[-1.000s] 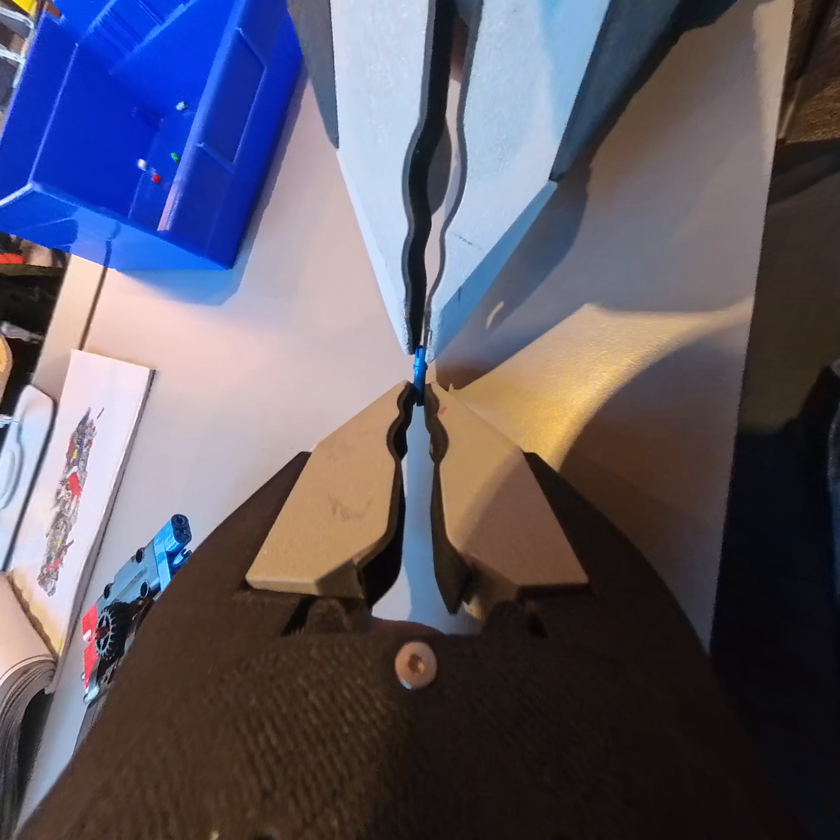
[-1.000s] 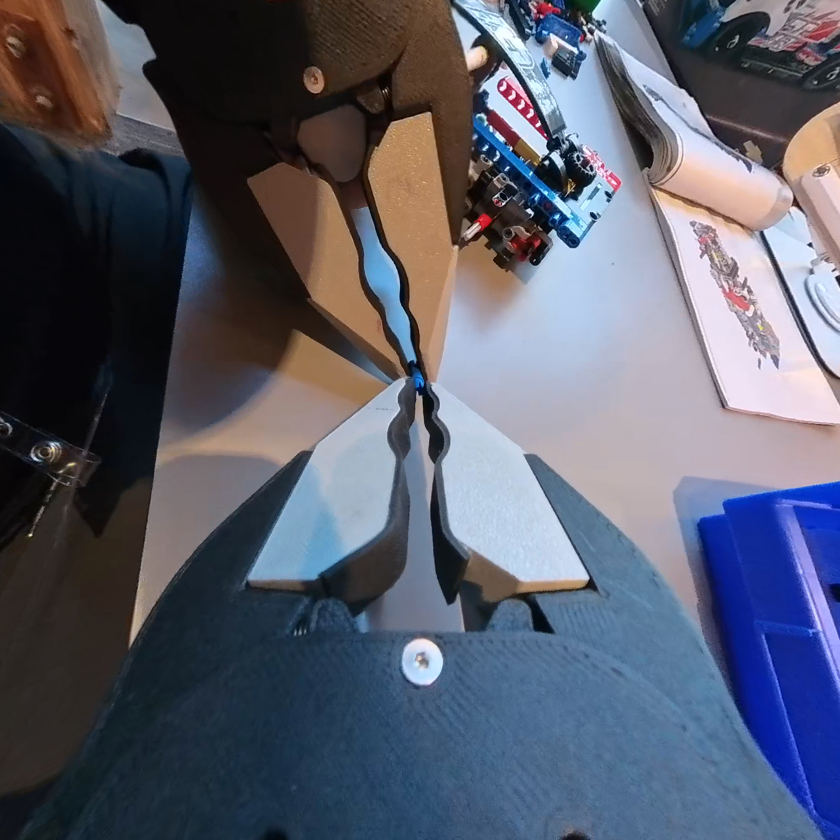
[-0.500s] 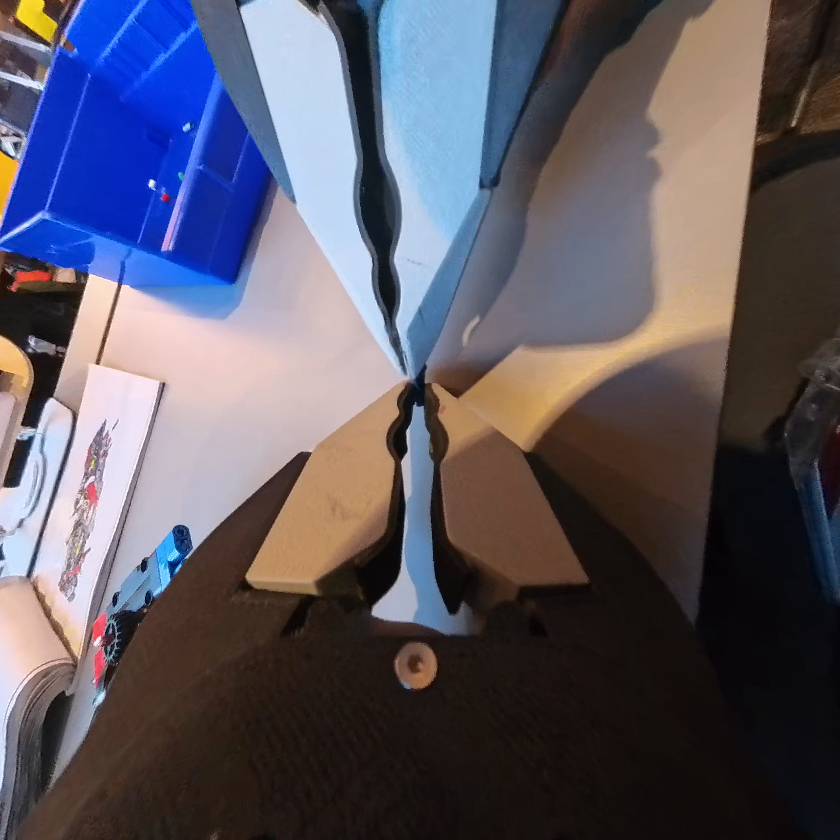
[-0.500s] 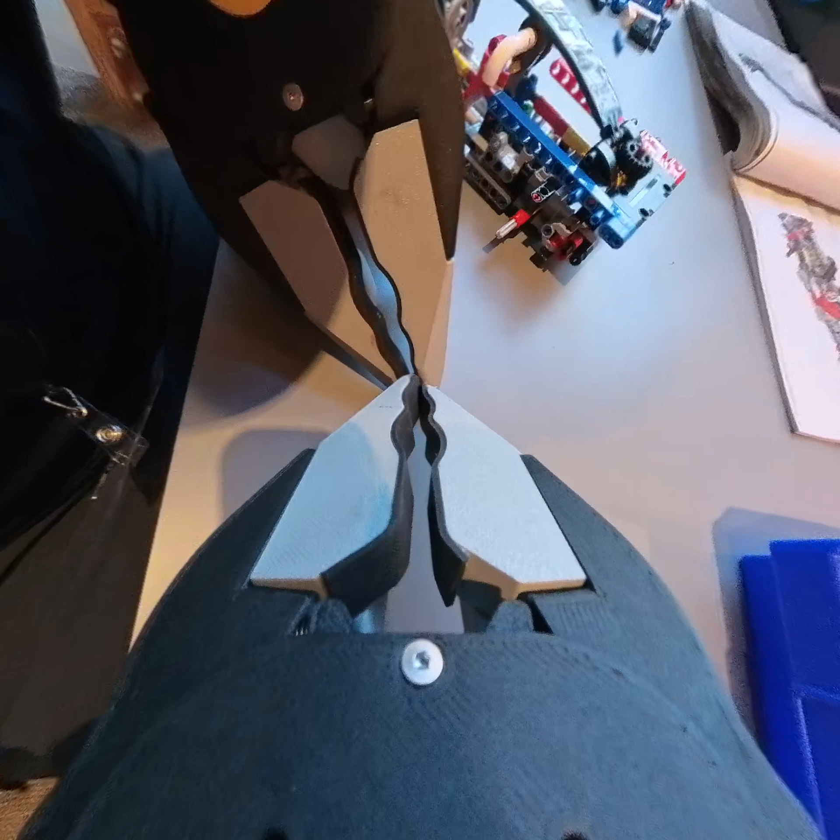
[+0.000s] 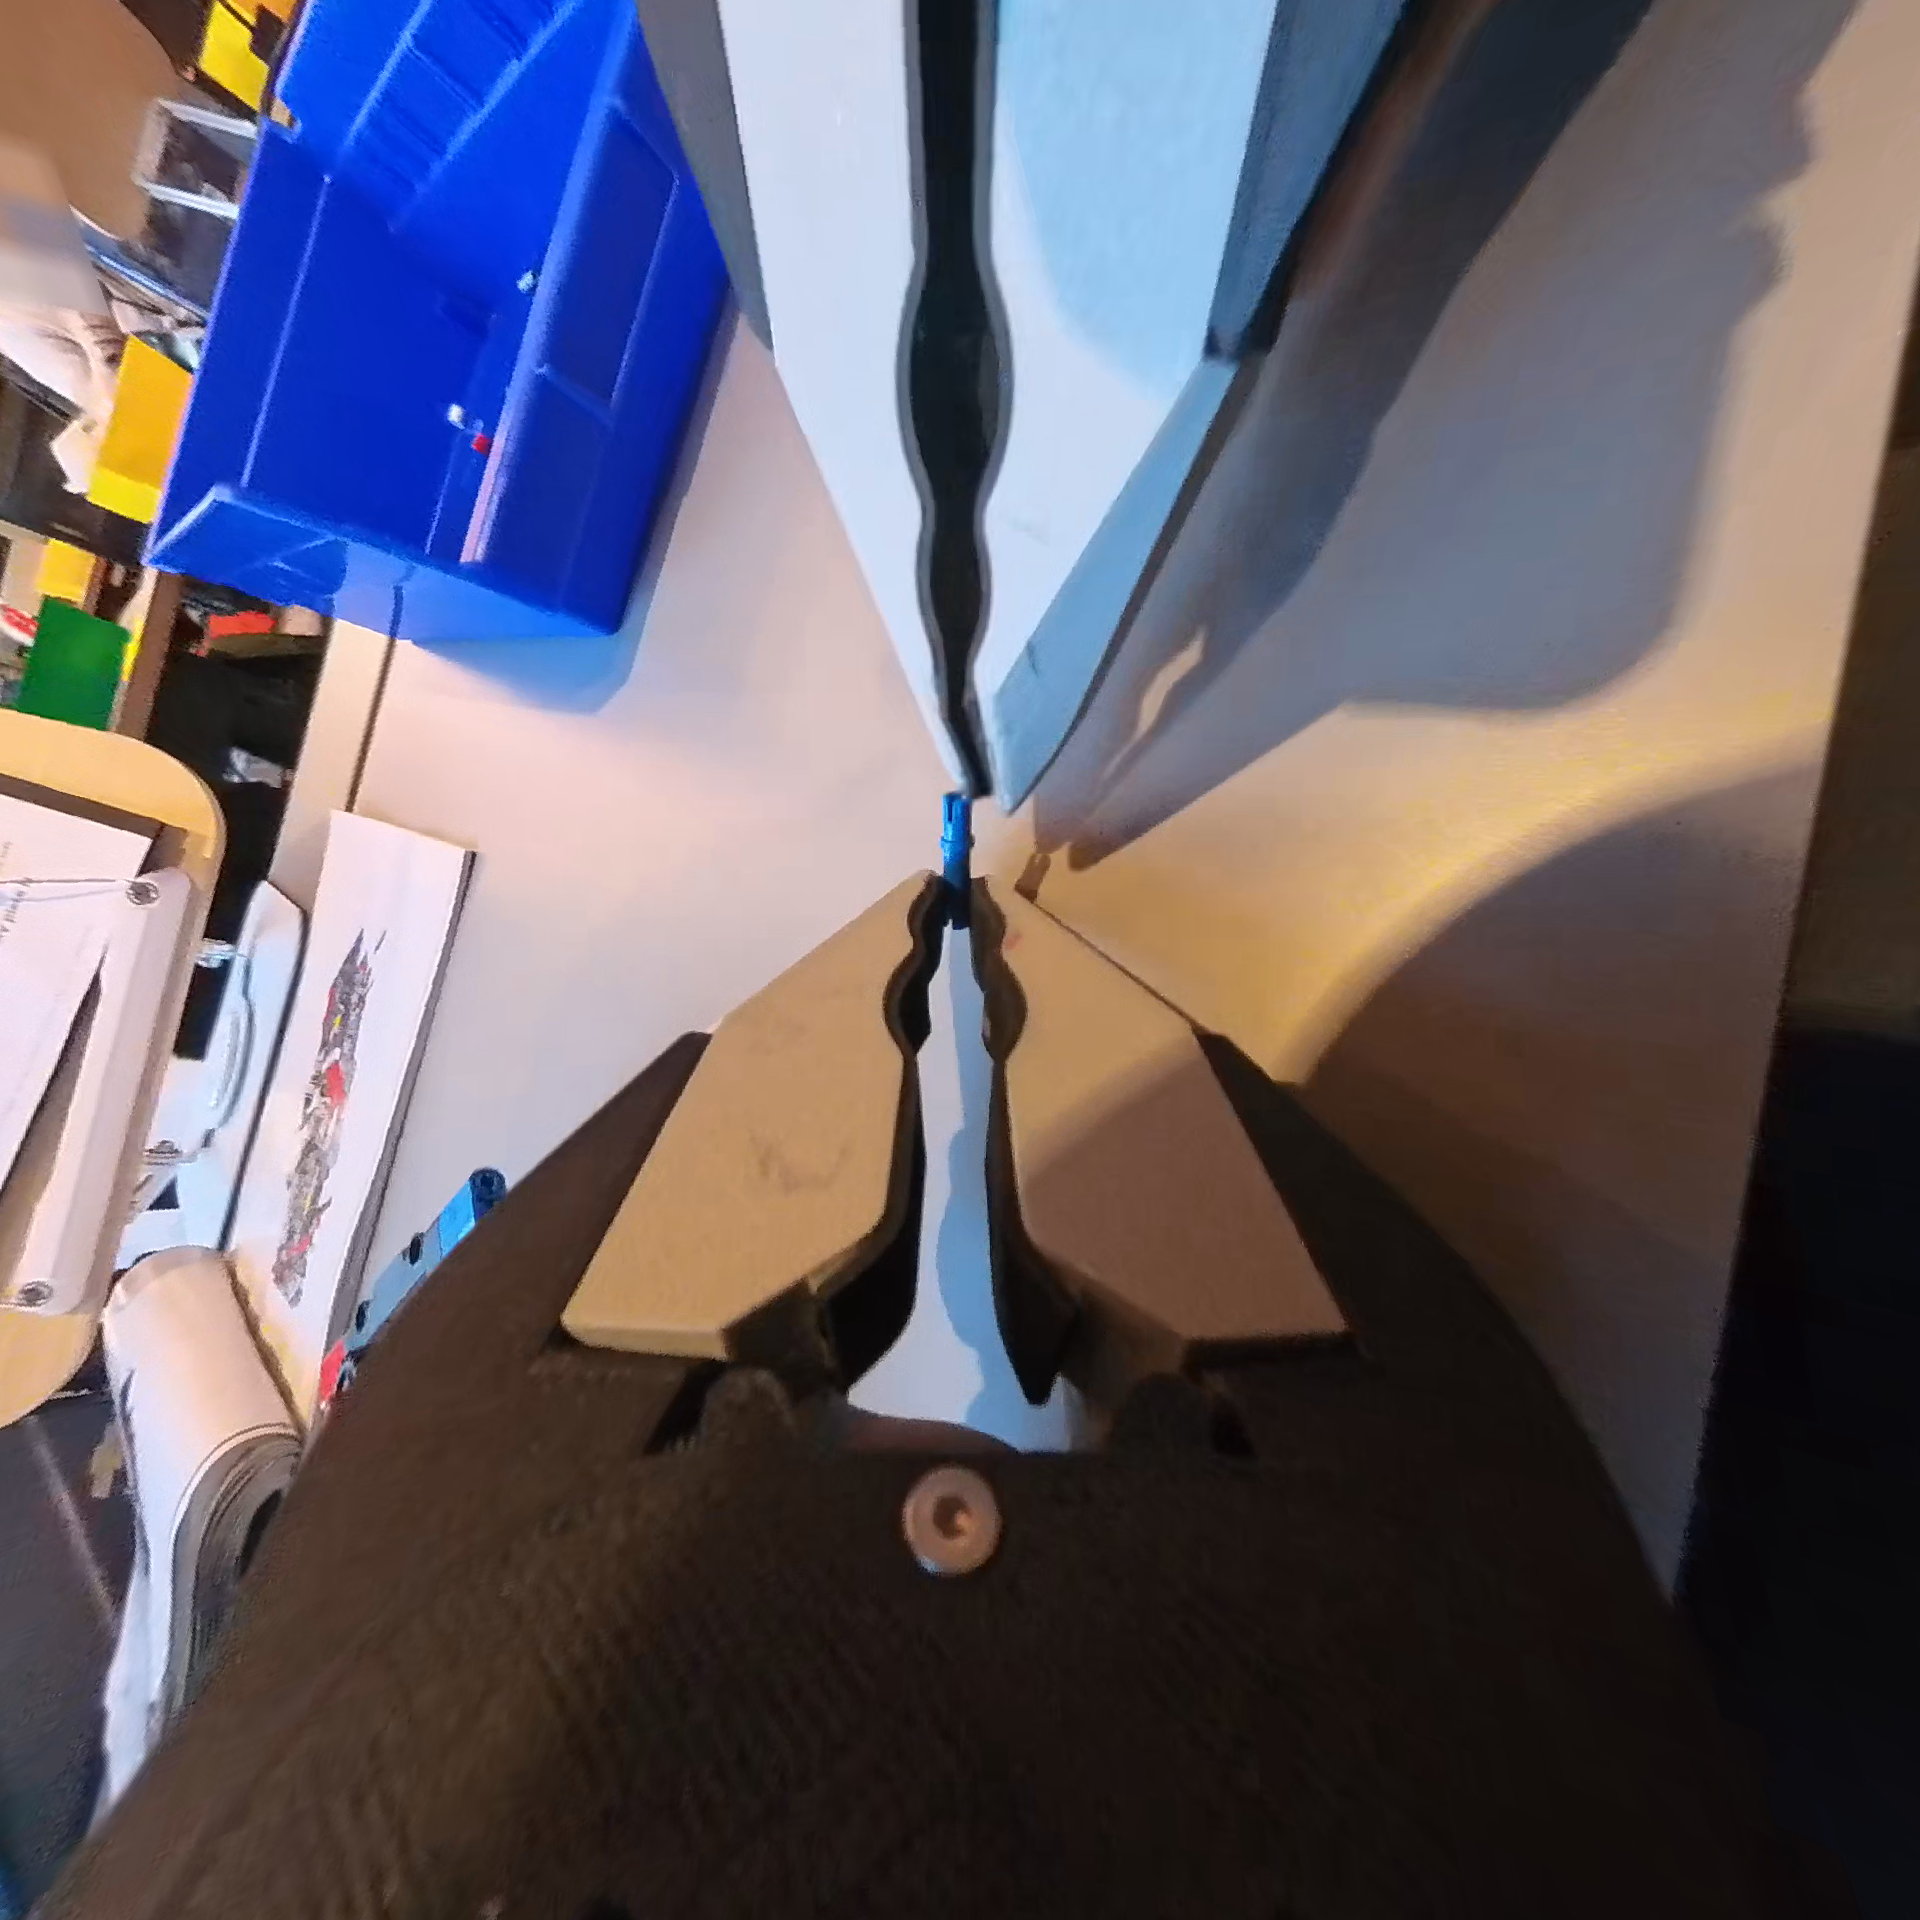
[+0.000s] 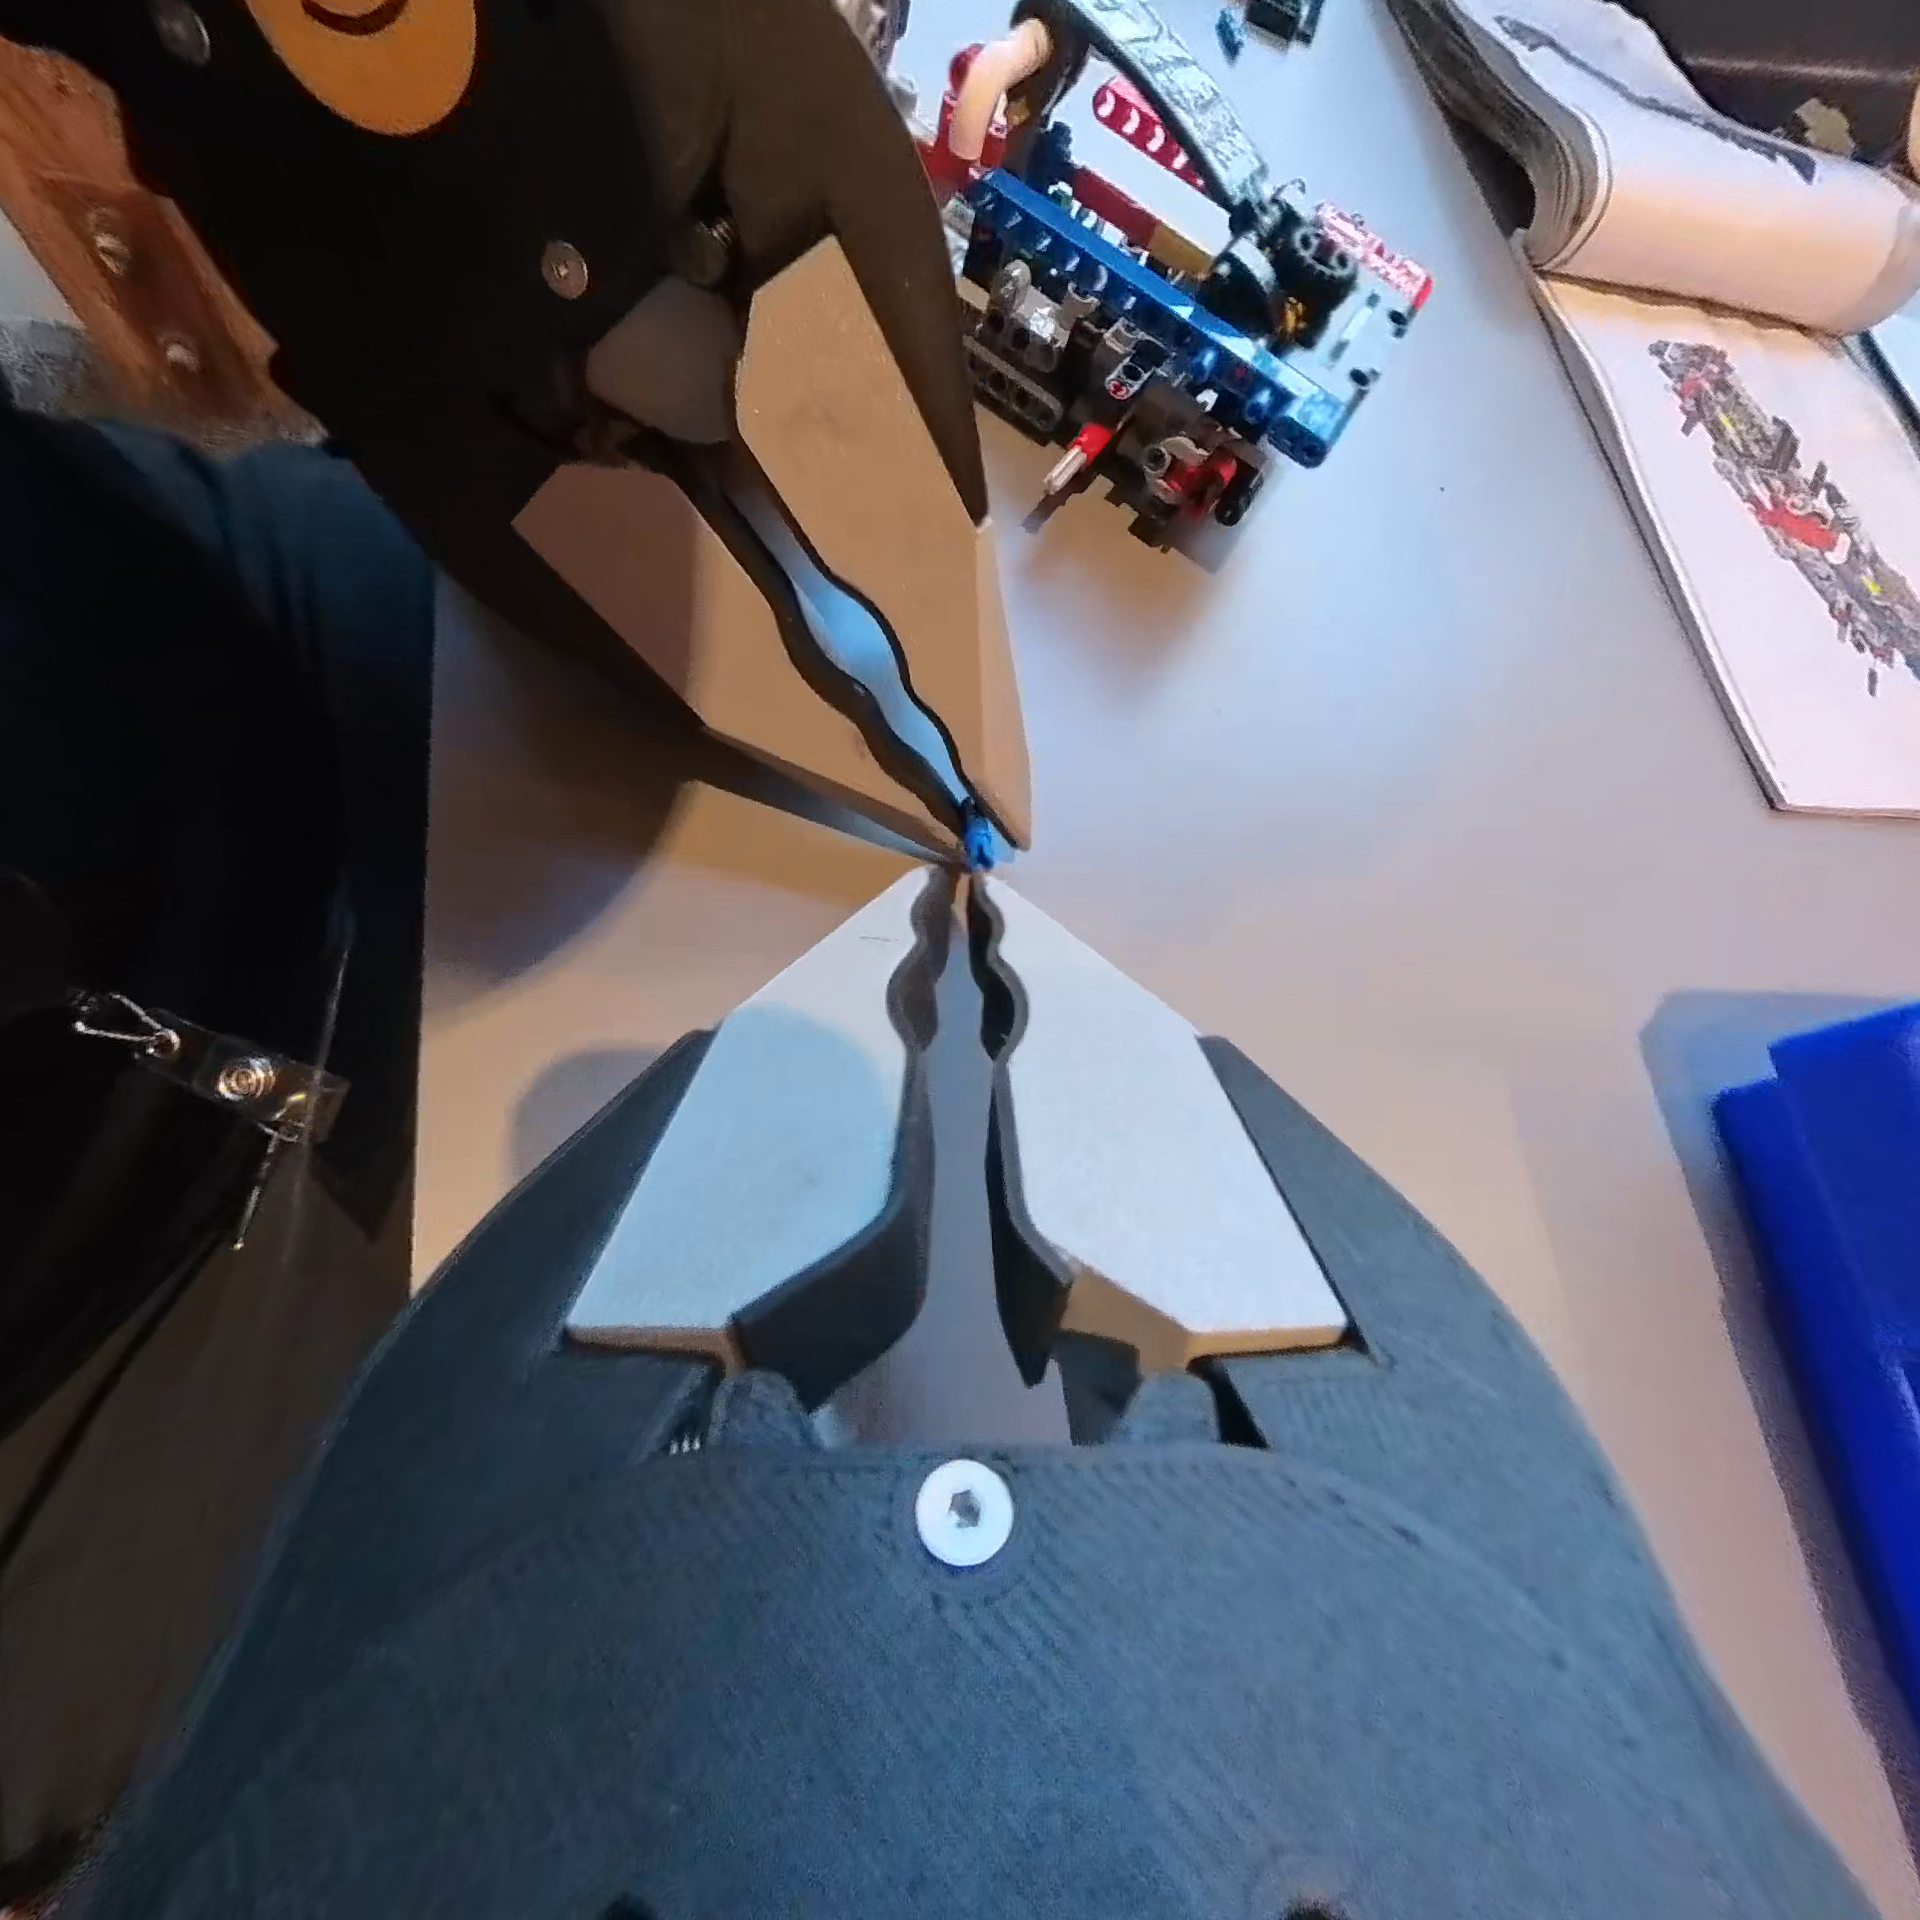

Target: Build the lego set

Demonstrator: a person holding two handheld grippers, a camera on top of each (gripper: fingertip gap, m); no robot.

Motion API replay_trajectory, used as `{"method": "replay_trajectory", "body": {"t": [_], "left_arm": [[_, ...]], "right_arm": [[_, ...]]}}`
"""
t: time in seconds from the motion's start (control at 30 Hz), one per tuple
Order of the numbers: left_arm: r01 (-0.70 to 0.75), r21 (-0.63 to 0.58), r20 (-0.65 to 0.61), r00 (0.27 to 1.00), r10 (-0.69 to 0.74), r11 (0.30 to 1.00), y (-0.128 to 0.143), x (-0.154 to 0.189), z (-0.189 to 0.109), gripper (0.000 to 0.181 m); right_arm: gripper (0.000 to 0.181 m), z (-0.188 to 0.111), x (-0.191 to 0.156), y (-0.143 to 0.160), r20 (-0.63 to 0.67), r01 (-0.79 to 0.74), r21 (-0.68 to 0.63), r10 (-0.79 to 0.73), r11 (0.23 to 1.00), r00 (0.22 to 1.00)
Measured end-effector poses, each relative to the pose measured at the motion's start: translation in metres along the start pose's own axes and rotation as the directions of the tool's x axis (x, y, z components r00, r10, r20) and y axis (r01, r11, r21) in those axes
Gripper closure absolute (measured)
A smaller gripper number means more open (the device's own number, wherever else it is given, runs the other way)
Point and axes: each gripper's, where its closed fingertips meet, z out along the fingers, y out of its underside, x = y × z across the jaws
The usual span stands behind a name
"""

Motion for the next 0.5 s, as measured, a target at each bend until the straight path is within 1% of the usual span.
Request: {"method": "replay_trajectory", "body": {"t": [0.07, 0.13, 0.2, 0.33, 0.5], "left_arm": [[-0.002, -0.002, 0.006, 1.000, 0.002, 1.000, -0.0001, 0.0000, 0.0001, 0.180], [-0.012, -0.002, 0.009, 1.000, 0.012, 1.000, -0.0003, 0.0002, 0.0001, 0.180], [-0.016, -0.004, 0.017, 1.000, 0.016, 1.000, -0.0004, -0.0001, 0.0003, 0.179], [-0.038, -0.012, 0.044, 0.998, 0.039, 0.999, -0.0004, -0.0014, 0.0016, 0.179], [-0.088, -0.027, 0.074, 0.993, 0.090, 0.996, 0.0001, -0.0018, 0.0025, 0.179]], "right_arm": [[0.181, 0.0043, 0.0027, 0.0028, -0.026, 0.012, -0.026, -0.013, 1.000, 1.000], [0.174, 0.0055, 0.0065, 0.0054, -0.049, 0.009, -0.042, -0.012, 0.999, 0.999], [0.171, 0.0035, 0.0085, 0.0053, -0.060, 0.007, -0.041, -0.009, 0.999, 0.998], [0.179, 0.0006, 0.0067, -0.0002, -0.057, 0.020, -0.026, -0.021, 0.999, 0.998], [0.180, 0.0030, 0.0055, 0.0001, -0.043, 0.021, -0.035, -0.022, 0.999, 0.999]]}}
